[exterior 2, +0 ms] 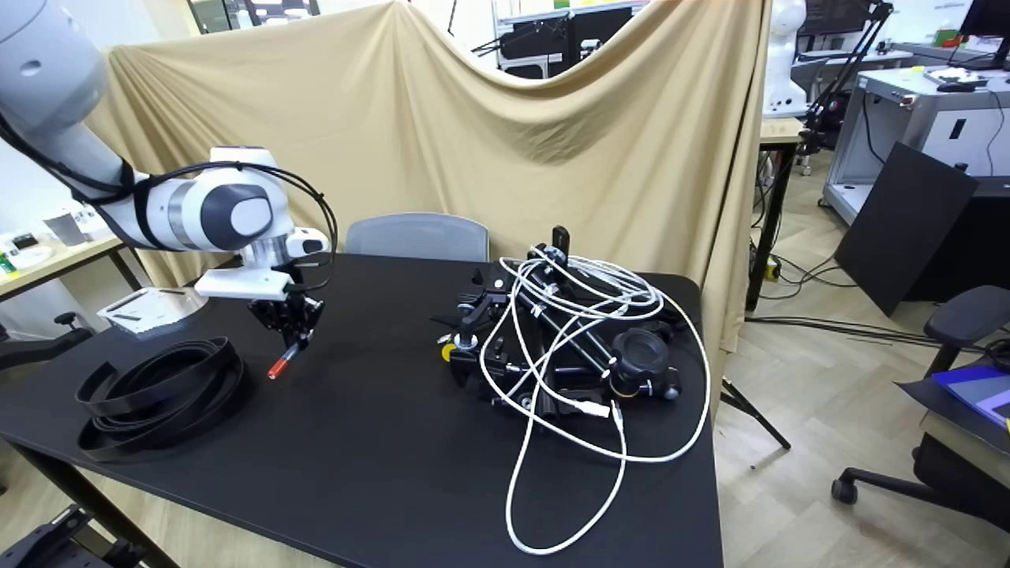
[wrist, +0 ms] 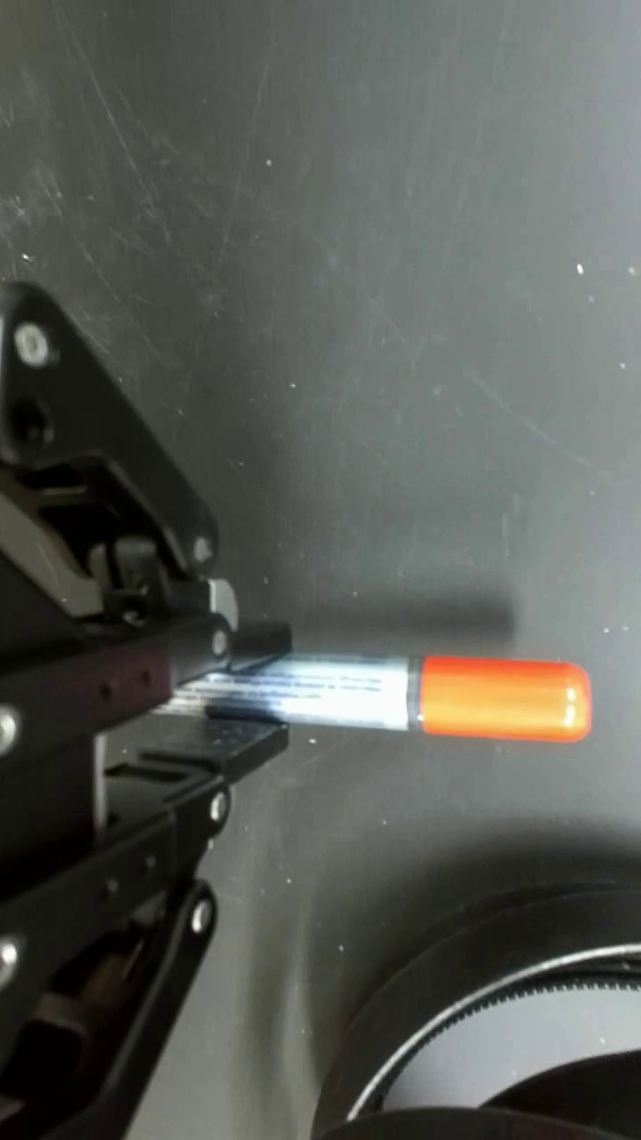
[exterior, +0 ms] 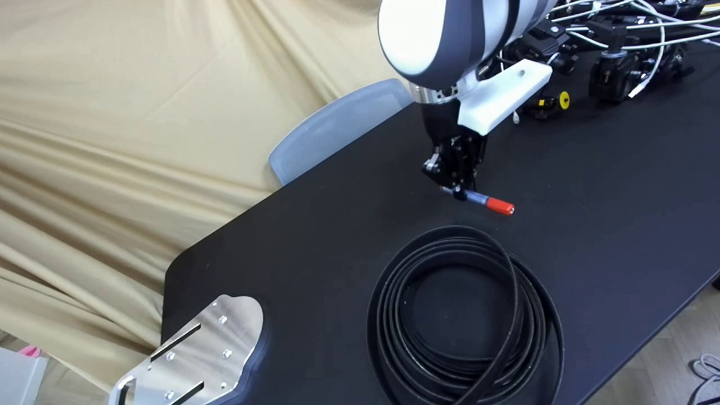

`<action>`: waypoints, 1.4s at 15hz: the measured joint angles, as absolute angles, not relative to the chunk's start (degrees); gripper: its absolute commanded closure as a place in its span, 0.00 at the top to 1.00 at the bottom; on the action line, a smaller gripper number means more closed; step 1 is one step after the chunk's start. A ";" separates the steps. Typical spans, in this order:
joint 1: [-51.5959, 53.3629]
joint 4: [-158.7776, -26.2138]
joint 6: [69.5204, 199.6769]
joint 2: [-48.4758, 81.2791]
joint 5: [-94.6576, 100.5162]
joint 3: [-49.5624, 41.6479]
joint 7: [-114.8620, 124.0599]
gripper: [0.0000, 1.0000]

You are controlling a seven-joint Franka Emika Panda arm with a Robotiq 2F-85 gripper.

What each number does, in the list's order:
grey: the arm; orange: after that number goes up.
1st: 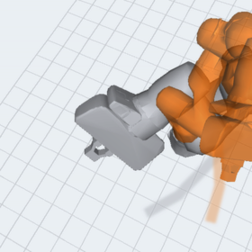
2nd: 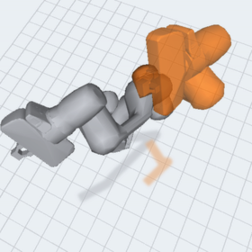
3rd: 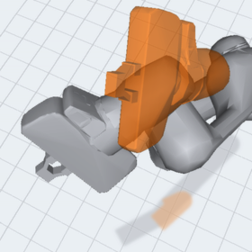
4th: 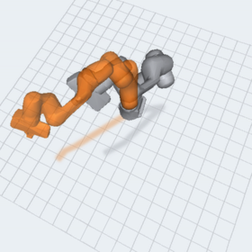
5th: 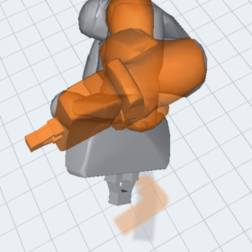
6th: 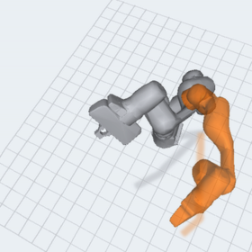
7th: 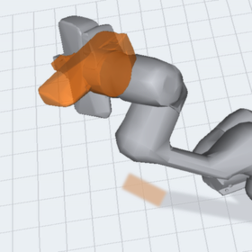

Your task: Move the red marker to the left side of the table

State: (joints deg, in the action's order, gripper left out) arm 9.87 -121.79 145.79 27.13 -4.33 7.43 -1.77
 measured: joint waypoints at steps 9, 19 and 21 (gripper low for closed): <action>11.22 -126.27 152.10 27.14 -4.34 6.64 3.35 0.67; 10.52 -126.25 150.08 24.49 -5.82 6.07 5.97 1.00; 10.40 -126.26 148.68 22.63 -5.83 6.05 6.35 1.00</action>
